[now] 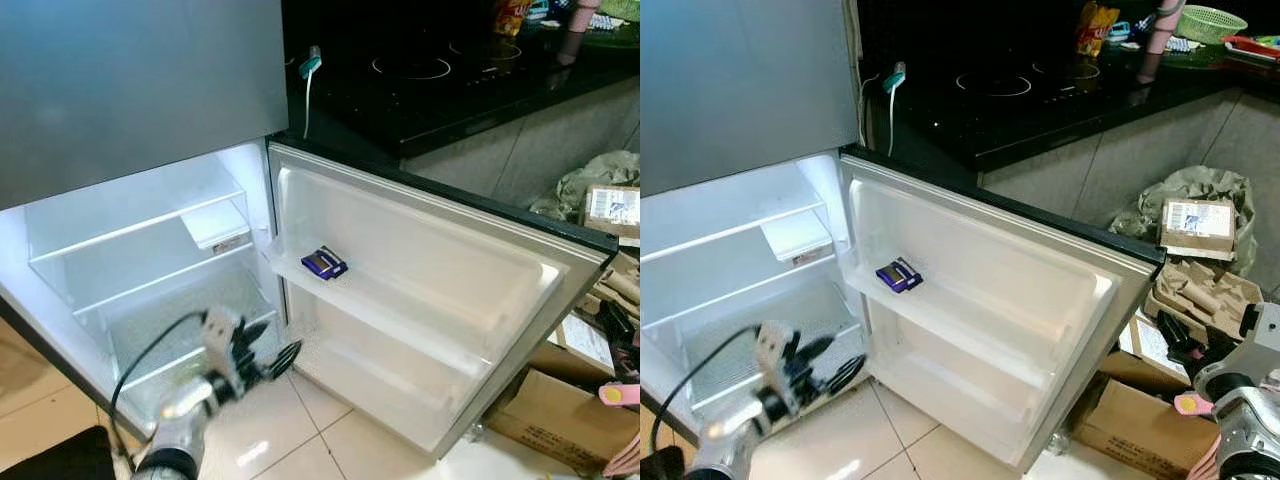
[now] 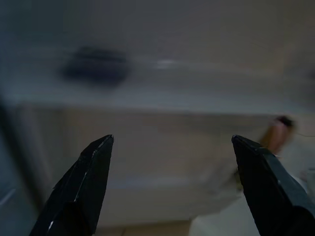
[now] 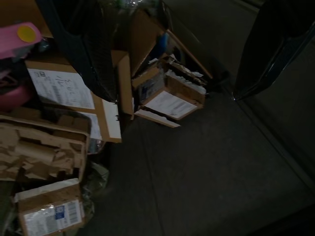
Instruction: Restocking fridge
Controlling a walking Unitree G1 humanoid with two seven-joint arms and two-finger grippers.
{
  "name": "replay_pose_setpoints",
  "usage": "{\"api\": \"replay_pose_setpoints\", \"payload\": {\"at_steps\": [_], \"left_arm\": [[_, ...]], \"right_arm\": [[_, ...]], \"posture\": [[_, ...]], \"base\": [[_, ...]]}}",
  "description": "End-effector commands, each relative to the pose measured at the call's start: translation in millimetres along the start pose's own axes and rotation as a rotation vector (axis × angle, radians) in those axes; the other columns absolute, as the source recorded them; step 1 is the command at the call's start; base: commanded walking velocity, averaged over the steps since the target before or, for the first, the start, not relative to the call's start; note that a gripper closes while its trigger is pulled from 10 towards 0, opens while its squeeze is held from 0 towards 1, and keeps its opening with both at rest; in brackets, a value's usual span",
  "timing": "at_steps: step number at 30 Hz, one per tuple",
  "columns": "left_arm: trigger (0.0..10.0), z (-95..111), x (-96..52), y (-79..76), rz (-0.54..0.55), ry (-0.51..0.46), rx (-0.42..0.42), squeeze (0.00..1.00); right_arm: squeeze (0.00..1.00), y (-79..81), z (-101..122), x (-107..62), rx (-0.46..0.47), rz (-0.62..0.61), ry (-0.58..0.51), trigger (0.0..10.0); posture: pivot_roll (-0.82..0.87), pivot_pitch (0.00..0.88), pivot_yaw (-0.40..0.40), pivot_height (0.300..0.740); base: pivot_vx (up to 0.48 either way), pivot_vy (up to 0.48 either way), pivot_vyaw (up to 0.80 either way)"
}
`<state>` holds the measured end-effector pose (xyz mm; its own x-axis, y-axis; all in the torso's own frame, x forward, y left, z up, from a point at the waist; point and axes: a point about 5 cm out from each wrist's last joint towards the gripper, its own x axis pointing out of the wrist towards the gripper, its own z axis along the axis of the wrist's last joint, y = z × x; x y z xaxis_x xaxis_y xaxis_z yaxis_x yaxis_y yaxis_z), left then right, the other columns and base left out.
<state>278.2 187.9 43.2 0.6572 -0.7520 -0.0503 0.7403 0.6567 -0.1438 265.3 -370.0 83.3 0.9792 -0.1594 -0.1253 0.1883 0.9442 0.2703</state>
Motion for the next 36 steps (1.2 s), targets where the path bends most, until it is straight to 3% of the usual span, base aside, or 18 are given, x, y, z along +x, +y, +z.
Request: {"api": "replay_pose_setpoints", "payload": {"at_steps": [1, 2, 6, 7, 14, 29, 36], "left_arm": [[10.0, 6.8, 0.1, -7.2, -0.160, -0.005, -0.010, 0.00], [10.0, 11.6, 0.7, -10.6, -0.234, -0.011, -0.015, 0.00], [10.0, 19.8, 0.0, -14.6, -0.330, -0.017, -0.009, 0.00], [10.0, 30.2, -2.5, -19.1, -0.436, -0.004, 0.009, 0.00], [10.0, 52.9, -8.2, -25.0, -0.574, 0.039, 0.042, 0.00], [10.0, 74.7, -20.2, -19.8, -0.557, 0.097, 0.078, 0.00], [10.0, 86.3, -27.3, -15.1, -0.511, 0.091, 0.105, 0.00]], "right_arm": [[0.00, -0.3, -1.4, -0.7, -0.015, 0.012, 0.022, 10.0], [0.00, -0.1, -1.7, -0.7, -0.019, 0.017, 0.028, 10.0], [0.00, 0.4, -2.4, -0.9, -0.029, 0.032, 0.040, 10.0], [0.00, 3.2, -3.7, -0.8, -0.038, 0.081, 0.058, 10.0], [0.00, 11.9, -4.2, 0.5, -0.050, 0.216, 0.092, 10.0], [0.00, 20.6, 4.5, -3.6, -0.033, 0.492, 0.141, 10.0], [0.00, 30.7, -0.4, -17.1, -0.021, 0.788, 0.269, 10.0]], "posture": [[-0.03, 0.000, -0.028, 0.740], [-0.03, 0.000, -0.028, 0.740], [-0.03, 0.000, -0.027, 0.740], [-0.03, 0.000, -0.027, 0.740], [-0.03, 0.000, -0.022, 0.740], [-0.03, 0.000, -0.014, 0.740], [-0.03, 0.000, -0.017, 0.740]], "base": [[0.000, 0.000, 0.00], [0.000, 0.000, 0.00], [0.000, 0.000, 0.00], [0.000, 0.000, 0.00], [0.000, 0.000, 0.00], [0.000, 0.000, 0.00], [0.000, 0.000, 0.00]]}}
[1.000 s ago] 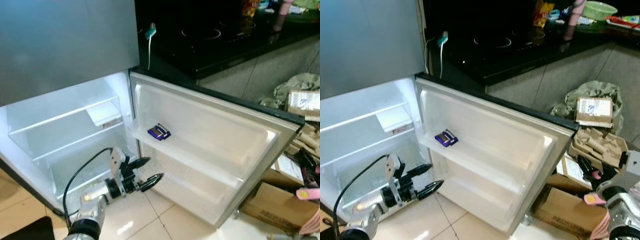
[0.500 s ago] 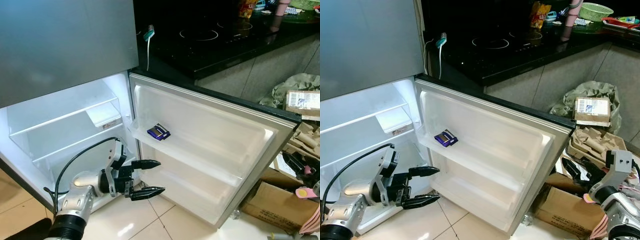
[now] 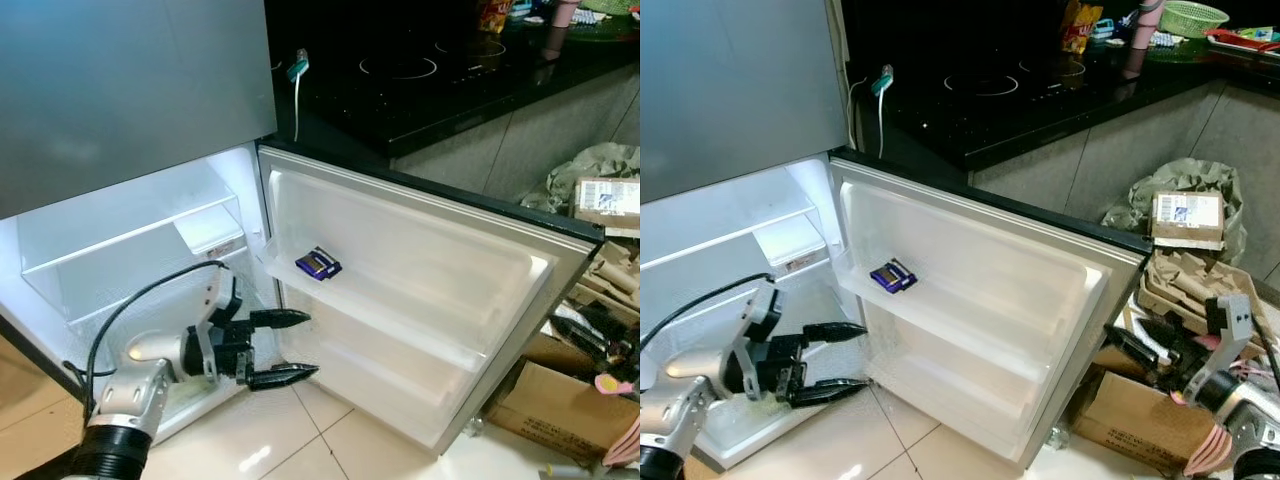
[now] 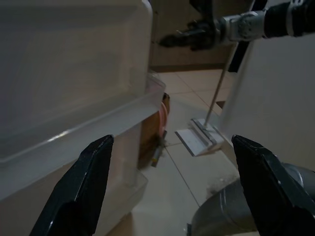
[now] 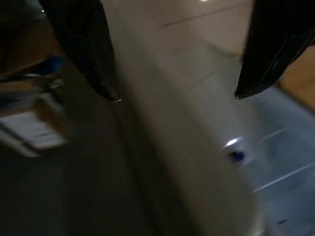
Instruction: Restocking fridge
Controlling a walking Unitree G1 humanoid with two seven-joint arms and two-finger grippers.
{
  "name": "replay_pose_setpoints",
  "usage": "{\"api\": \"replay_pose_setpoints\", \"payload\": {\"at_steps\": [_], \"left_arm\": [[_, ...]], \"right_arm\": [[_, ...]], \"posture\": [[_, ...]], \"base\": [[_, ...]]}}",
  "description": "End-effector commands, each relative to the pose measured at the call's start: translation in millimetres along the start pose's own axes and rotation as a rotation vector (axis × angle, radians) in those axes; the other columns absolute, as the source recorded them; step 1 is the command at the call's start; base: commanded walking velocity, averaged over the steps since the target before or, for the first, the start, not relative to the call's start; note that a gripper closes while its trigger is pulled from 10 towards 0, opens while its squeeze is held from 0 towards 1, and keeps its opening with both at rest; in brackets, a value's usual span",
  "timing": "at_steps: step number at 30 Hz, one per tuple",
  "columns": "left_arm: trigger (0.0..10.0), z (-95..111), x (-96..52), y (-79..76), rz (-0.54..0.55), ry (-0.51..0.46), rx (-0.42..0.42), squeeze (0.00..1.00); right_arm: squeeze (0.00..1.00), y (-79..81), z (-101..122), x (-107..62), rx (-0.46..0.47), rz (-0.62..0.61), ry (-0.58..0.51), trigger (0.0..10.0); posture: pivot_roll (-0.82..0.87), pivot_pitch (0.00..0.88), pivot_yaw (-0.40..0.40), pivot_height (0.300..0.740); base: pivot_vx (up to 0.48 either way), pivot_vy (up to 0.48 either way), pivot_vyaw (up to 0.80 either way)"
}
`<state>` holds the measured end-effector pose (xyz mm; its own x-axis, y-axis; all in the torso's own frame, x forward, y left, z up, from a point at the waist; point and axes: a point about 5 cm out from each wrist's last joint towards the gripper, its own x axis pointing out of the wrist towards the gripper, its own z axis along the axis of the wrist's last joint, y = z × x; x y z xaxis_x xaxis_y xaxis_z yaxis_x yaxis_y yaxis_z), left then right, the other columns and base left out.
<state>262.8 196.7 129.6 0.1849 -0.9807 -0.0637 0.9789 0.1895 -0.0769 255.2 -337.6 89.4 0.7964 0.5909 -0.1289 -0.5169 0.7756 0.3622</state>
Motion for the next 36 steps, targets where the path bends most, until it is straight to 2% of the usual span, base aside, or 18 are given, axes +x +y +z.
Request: {"api": "replay_pose_setpoints", "payload": {"at_steps": [1, 2, 4, 10, 14, 15, 17, 18, 22, 23, 24, 26, 30, 32, 33, 36], "left_arm": [[10.0, 2.8, -7.6, -0.3, 0.020, 0.021, 0.004, 0.00], [10.0, 2.8, -7.6, -0.3, 0.020, 0.021, 0.004, 0.00], [10.0, 3.2, -5.6, -1.9, 0.016, 0.016, 0.000, 0.00], [10.0, 2.1, -1.8, -3.4, 0.012, 0.013, -0.008, 0.00], [10.0, 0.4, 1.0, -4.2, 0.009, 0.010, -0.017, 0.00], [10.0, -0.2, 2.4, -4.4, 0.008, 0.009, -0.019, 0.00], [10.0, -0.8, 5.3, -5.4, 0.004, 0.006, -0.024, 0.00], [10.0, -0.8, 5.3, -5.4, 0.004, 0.006, -0.024, 0.00], [10.0, -1.2, 8.3, -8.6, -0.009, 0.002, -0.031, 0.00], [10.0, -1.3, 8.6, -9.9, -0.014, 0.002, -0.033, 0.00], [10.0, -1.3, 8.6, -9.9, -0.014, 0.002, -0.033, 0.00], [10.0, -0.8, 8.5, -12.1, -0.018, 0.003, -0.032, 0.00], [10.0, 1.9, 6.3, -14.6, -0.011, 0.000, -0.025, 0.00], [10.0, 11.0, 0.3, -15.2, 0.026, -0.038, -0.009, 0.00], [10.0, 11.0, 0.3, -15.2, 0.026, -0.038, -0.009, 0.00], [10.0, 22.4, -9.5, -18.8, 0.072, -0.075, 0.008, 0.00]], "right_arm": [[0.00, 4.7, 2.5, -2.0, -0.007, 0.089, 0.039, 10.0], [0.00, 4.7, 2.5, -2.0, -0.007, 0.089, 0.039, 10.0], [0.00, 12.5, 0.9, -2.7, 0.004, 0.201, 0.088, 10.0], [0.00, 17.4, -4.2, -6.4, 0.025, 0.264, 0.135, 10.0], [0.00, 13.9, -7.8, -8.9, 0.016, 0.207, 0.148, 10.0], [0.00, 9.9, -8.6, -9.9, 0.007, 0.148, 0.146, 10.0], [0.00, -2.5, -11.6, -12.8, -0.059, -0.051, 0.176, 10.0], [0.00, -2.5, -11.6, -12.8, -0.059, -0.051, 0.176, 10.0], [0.00, -22.6, -9.7, -24.2, -0.144, -0.389, 0.241, 10.0], [0.00, -28.4, -3.9, -27.6, -0.174, -0.490, 0.230, 10.0], [0.00, -28.4, -3.9, -27.6, -0.174, -0.490, 0.230, 10.0], [0.00, -34.5, 5.3, -30.3, -0.211, -0.602, 0.207, 10.0], [0.00, -36.7, 16.4, -25.0, -0.237, -0.647, 0.159, 10.0], [0.00, -36.9, 30.7, -11.8, -0.237, -0.671, 0.074, 10.0], [0.00, -36.9, 30.7, -11.8, -0.237, -0.671, 0.074, 10.0], [0.00, -34.9, 47.7, 5.7, -0.237, -0.669, -0.011, 10.0]], "posture": [[-0.03, 0.000, -0.018, 0.740], [-0.03, 0.000, -0.018, 0.740], [-0.03, 0.000, -0.017, 0.740], [-0.03, 0.000, -0.018, 0.740], [-0.03, 0.000, -0.020, 0.740], [-0.03, 0.000, -0.018, 0.740], [-0.03, 0.000, -0.017, 0.740], [-0.03, 0.000, -0.017, 0.740], [-0.02, 0.000, -0.016, 0.740], [-0.03, 0.000, -0.014, 0.740], [-0.03, 0.000, -0.014, 0.740], [-0.02, 0.000, -0.012, 0.740], [-0.01, 0.000, -0.008, 0.740], [0.02, 0.000, -0.008, 0.740], [0.02, 0.000, -0.008, 0.740], [0.04, 0.000, -0.006, 0.740]], "base": [[0.000, 0.000, 0.00], [0.000, 0.000, 0.00], [0.000, 0.000, 0.00], [0.000, 0.000, 0.00], [0.000, 0.000, 0.00], [0.000, 0.000, 0.00], [0.000, 0.000, 0.00], [0.000, 0.000, 0.00], [0.000, 0.000, 0.00], [0.000, 0.000, 0.00], [0.000, 0.000, 0.00], [0.000, 0.000, 0.00], [0.000, 0.000, 0.00], [0.000, 0.000, 0.00], [0.000, 0.000, 0.00], [0.000, 0.000, 0.00]]}}
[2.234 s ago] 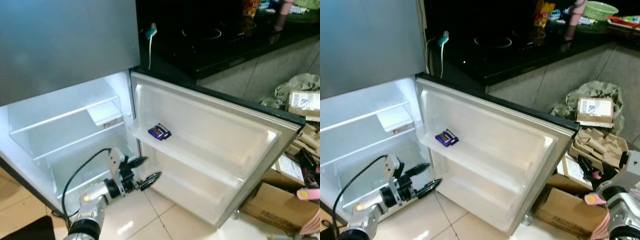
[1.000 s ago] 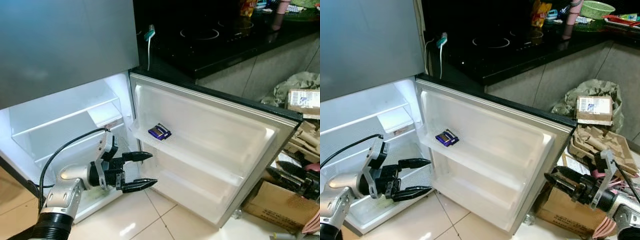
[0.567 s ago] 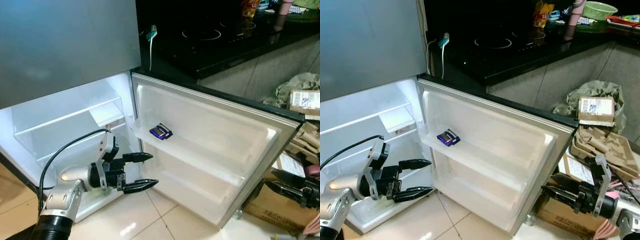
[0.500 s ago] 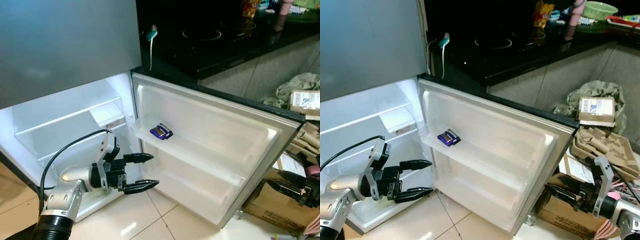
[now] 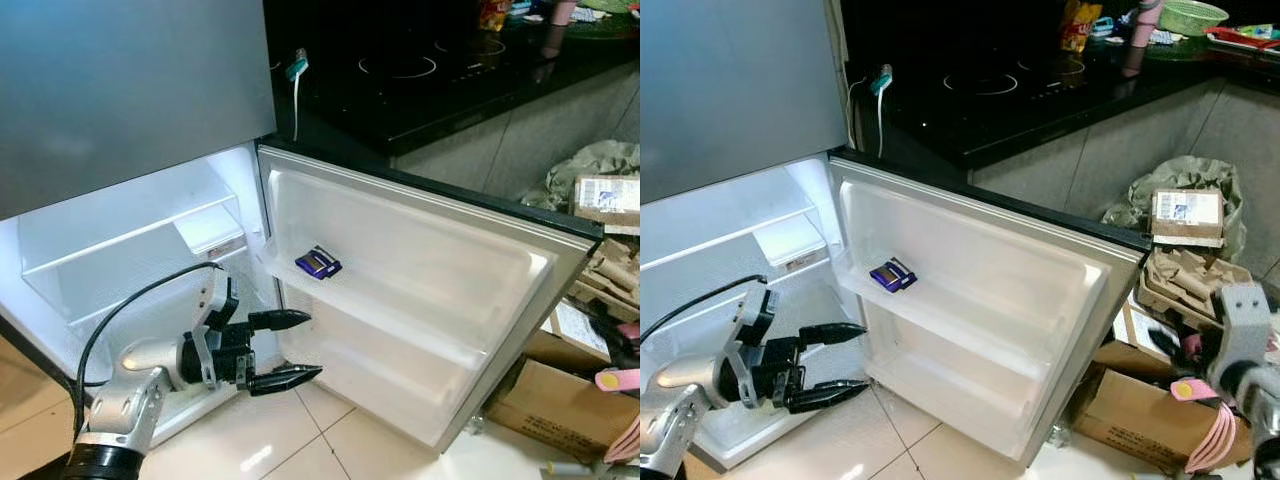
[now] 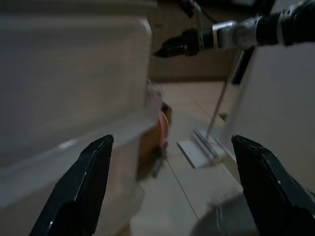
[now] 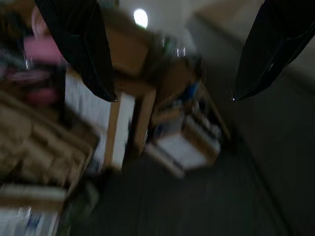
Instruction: Restocking fridge
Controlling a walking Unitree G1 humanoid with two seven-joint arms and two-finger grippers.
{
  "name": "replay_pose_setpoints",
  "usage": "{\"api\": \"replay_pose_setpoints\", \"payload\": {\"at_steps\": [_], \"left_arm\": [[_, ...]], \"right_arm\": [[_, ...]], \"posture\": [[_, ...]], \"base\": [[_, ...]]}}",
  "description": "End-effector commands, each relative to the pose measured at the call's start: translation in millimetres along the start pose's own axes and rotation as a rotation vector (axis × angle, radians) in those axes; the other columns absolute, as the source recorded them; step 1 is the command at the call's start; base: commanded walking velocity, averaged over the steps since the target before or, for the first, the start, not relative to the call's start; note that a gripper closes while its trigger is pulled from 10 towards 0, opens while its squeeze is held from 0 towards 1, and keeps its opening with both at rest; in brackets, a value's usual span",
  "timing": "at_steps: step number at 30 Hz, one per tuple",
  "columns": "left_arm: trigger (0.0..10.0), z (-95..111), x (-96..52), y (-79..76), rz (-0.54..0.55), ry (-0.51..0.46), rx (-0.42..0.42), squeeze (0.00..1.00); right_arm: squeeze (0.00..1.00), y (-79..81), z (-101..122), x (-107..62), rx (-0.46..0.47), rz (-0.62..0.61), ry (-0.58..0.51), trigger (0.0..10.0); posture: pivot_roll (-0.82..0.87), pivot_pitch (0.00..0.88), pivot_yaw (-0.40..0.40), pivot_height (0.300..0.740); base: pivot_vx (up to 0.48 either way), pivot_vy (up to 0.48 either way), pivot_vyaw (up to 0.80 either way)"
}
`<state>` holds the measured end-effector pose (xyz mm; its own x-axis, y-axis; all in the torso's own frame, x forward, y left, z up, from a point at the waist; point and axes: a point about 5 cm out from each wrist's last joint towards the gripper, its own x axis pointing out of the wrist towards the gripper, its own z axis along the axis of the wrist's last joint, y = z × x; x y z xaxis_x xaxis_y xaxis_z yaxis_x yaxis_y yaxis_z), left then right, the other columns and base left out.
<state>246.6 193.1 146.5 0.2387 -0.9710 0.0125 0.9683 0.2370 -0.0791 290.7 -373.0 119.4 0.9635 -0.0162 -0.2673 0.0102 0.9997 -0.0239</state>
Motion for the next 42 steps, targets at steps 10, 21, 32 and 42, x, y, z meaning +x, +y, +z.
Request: {"api": "replay_pose_setpoints", "payload": {"at_steps": [10, 21, 32, 42], "left_arm": [[10.0, 32.2, -29.4, -5.6, 0.129, -0.014, 0.070, 0.00], [10.0, 37.5, -31.2, -12.3, 0.127, 0.015, 0.060, 0.00], [10.0, 35.6, -24.4, -10.9, 0.114, 0.016, 0.057, 0.00], [10.0, 29.6, -16.5, -9.7, 0.103, 0.014, 0.047, 0.00]], "right_arm": [[0.00, 30.9, 54.8, 29.9, 0.067, 0.147, -0.170, 10.0], [0.00, 56.8, 58.8, 38.0, 0.013, 0.372, -0.140, 10.0], [0.00, 48.0, 51.0, 13.3, -0.032, 0.711, -0.049, 10.0], [0.00, 35.2, 31.5, -12.2, -0.015, 0.902, 0.057, 10.0]], "posture": [[0.09, 0.046, 0.000, 0.740], [0.10, 0.061, 0.010, 0.740], [0.08, 0.036, 0.006, 0.740], [0.05, 0.017, 0.001, 0.740]], "base": [[0.000, 0.000, 0.00], [0.000, 0.000, 0.00], [0.000, 0.000, 0.00], [0.000, 0.000, 0.00]]}}
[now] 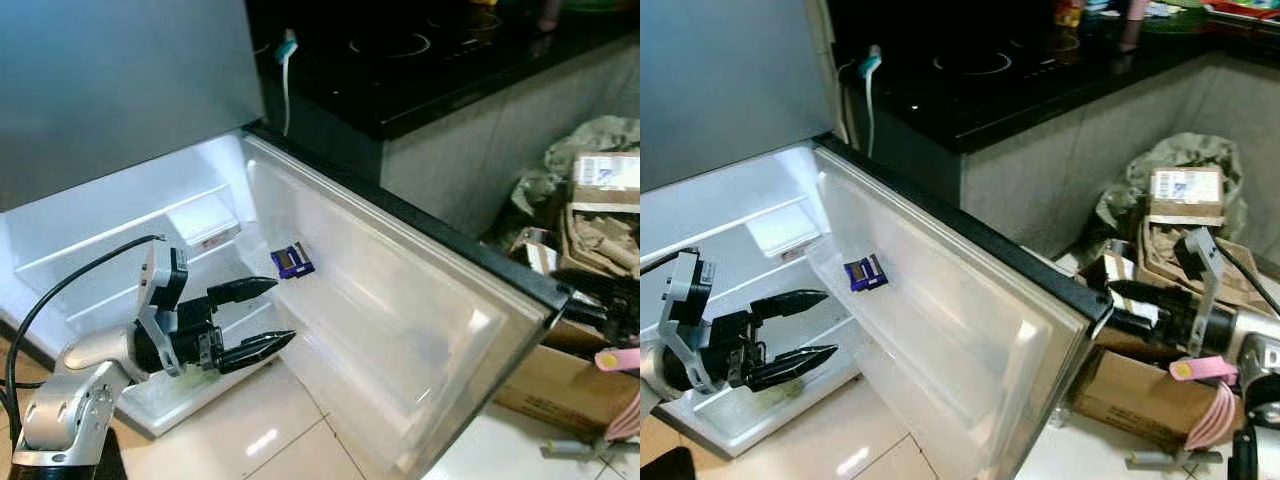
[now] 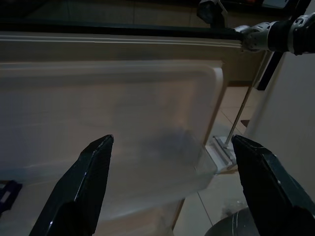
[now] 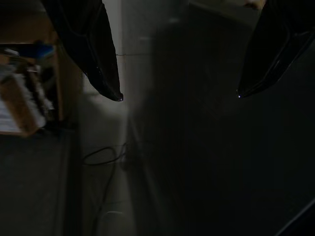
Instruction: Restocking fridge
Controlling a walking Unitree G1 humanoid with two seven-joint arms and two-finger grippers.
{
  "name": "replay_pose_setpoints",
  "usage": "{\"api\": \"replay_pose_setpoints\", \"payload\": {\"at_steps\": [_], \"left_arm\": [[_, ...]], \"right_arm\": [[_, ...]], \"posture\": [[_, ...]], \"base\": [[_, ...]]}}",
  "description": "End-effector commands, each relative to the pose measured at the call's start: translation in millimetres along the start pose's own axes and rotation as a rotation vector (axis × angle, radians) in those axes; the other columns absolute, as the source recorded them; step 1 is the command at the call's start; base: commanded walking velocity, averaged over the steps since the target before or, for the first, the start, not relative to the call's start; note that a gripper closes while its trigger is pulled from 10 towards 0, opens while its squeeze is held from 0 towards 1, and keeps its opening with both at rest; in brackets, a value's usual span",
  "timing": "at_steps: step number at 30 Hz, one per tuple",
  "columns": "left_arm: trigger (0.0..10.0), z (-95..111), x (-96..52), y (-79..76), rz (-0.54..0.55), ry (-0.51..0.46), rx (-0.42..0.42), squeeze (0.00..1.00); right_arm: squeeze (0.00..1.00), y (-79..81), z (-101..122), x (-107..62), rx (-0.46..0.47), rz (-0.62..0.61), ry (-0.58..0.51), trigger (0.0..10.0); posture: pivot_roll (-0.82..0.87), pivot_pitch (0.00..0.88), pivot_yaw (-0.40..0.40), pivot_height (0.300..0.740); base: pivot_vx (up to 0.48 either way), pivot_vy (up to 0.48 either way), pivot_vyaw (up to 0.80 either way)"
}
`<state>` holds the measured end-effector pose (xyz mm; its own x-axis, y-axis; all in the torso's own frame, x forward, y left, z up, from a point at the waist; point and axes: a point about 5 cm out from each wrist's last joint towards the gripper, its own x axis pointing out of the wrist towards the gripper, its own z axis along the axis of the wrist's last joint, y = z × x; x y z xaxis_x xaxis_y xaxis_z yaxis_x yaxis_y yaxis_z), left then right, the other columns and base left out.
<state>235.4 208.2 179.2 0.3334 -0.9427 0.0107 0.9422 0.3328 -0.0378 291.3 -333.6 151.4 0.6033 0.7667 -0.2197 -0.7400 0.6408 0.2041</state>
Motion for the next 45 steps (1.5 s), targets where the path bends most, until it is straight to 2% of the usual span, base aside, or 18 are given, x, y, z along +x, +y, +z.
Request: {"api": "replay_pose_setpoints", "payload": {"at_steps": [1, 3, 4, 5, 6, 7, 10, 14, 15, 16, 19, 22, 24, 25, 28, 33, 37, 45], "left_arm": [[10.0, -4.3, 2.0, -0.2, 0.000, 0.016, 0.002, 0.00], [10.0, -7.5, 3.9, -1.6, -0.011, 0.018, -0.007, 0.00], [10.0, -7.5, 3.9, -1.6, -0.011, 0.018, -0.007, 0.00], [10.0, -9.0, 4.2, -2.6, -0.016, 0.020, -0.013, 0.00], [10.0, -9.0, 4.2, -2.6, -0.016, 0.020, -0.013, 0.00], [10.0, -10.2, 4.6, -3.2, -0.019, 0.021, -0.016, 0.00], [10.0, -14.4, 5.1, -5.7, -0.033, 0.030, -0.028, 0.00], [10.0, -16.6, 6.1, -7.1, -0.042, 0.033, -0.037, 0.00], [10.0, -19.8, 7.2, -6.6, -0.032, 0.046, -0.046, 0.00], [10.0, -19.8, 7.2, -6.6, -0.032, 0.046, -0.046, 0.00], [10.0, -28.1, 12.2, -3.3, 0.001, 0.064, -0.054, 0.00], [10.0, -29.2, 13.8, -2.7, 0.003, 0.062, -0.052, 0.00], [10.0, -32.6, 16.8, -3.2, 0.000, 0.068, -0.056, 0.00], [10.0, -32.6, 16.8, -3.2, 0.000, 0.068, -0.056, 0.00], [10.0, -43.2, 19.7, -4.2, -0.022, 0.101, -0.078, 0.00], [10.0, -58.7, 24.6, -2.4, -0.019, 0.145, -0.097, 0.00], [10.0, -64.2, 25.2, -2.5, -0.015, 0.149, -0.110, 0.00], [10.0, -90.7, 28.0, -3.6, 0.013, 0.162, -0.195, 0.00]], "right_arm": [[0.00, 1.7, -8.9, -9.0, 0.016, 0.003, 0.041, 10.0], [0.00, 5.4, -28.8, -15.8, 0.062, -0.010, 0.077, 10.0], [0.00, 5.4, -28.8, -15.8, 0.062, -0.010, 0.077, 10.0], [0.00, 7.4, -42.0, -18.5, 0.088, -0.034, 0.100, 10.0], [0.00, 7.4, -42.0, -18.5, 0.088, -0.034, 0.100, 10.0], [0.00, 9.6, -52.9, -20.6, 0.110, -0.052, 0.118, 10.0], [0.00, 14.8, -86.7, -26.0, 0.155, -0.174, 0.177, 10.0], [0.00, 15.9, -100.5, -28.2, 0.169, -0.263, 0.191, 10.0], [0.00, 16.0, -109.4, -29.5, 0.176, -0.342, 0.194, 10.0], [0.00, 16.0, -109.4, -29.5, 0.176, -0.342, 0.194, 10.0], [0.00, 18.9, -136.4, -34.6, 0.223, -0.582, 0.184, 10.0], [0.00, 20.0, -142.0, -35.8, 0.233, -0.628, 0.192, 10.0], [0.00, 23.5, -157.4, -39.9, 0.272, -0.755, 0.216, 10.0], [0.00, 23.5, -157.4, -39.9, 0.272, -0.755, 0.216, 10.0], [0.00, 31.3, -178.8, -43.3, 0.341, -0.906, 0.246, 10.0], [0.00, 42.1, -197.9, -41.4, 0.379, -0.974, 0.309, 10.0], [0.00, 45.9, -203.1, -38.9, 0.390, -0.977, 0.320, 10.0], [0.00, 59.1, -220.4, -29.4, 0.393, -0.992, 0.401, 10.0]], "posture": [[0.05, 0.010, -0.004, 0.740], [0.05, 0.002, -0.008, 0.740], [0.05, 0.002, -0.008, 0.740], [0.05, 0.000, -0.009, 0.740], [0.05, 0.000, -0.009, 0.740], [0.05, 0.000, -0.011, 0.740], [0.05, 0.000, -0.013, 0.740], [0.05, 0.000, -0.013, 0.740], [0.04, 0.000, -0.011, 0.740], [0.04, 0.000, -0.011, 0.740], [0.03, 0.000, -0.013, 0.740], [0.03, 0.000, -0.014, 0.740], [0.02, 0.000, -0.016, 0.740], [0.02, 0.000, -0.016, 0.740], [0.02, 0.000, -0.015, 0.740], [0.01, 0.000, -0.016, 0.740], [0.01, 0.000, -0.018, 0.740], [-0.01, 0.000, -0.017, 0.740]], "base": [[0.000, 0.000, 0.00], [0.000, 0.000, 0.00], [0.000, 0.000, 0.00], [0.000, 0.000, 0.00], [0.000, 0.000, 0.00], [0.000, 0.000, 0.00], [0.000, 0.000, 0.00], [0.000, 0.000, 0.00], [0.000, 0.000, 0.00], [0.000, 0.000, 0.00], [0.000, 0.000, 0.00], [0.000, 0.000, 0.00], [0.000, 0.000, 0.00], [0.000, 0.000, 0.00], [0.000, 0.000, 0.00], [-0.243, 0.000, 0.00], [-0.428, 0.000, 0.00], [-0.393, 0.000, 0.00]]}}
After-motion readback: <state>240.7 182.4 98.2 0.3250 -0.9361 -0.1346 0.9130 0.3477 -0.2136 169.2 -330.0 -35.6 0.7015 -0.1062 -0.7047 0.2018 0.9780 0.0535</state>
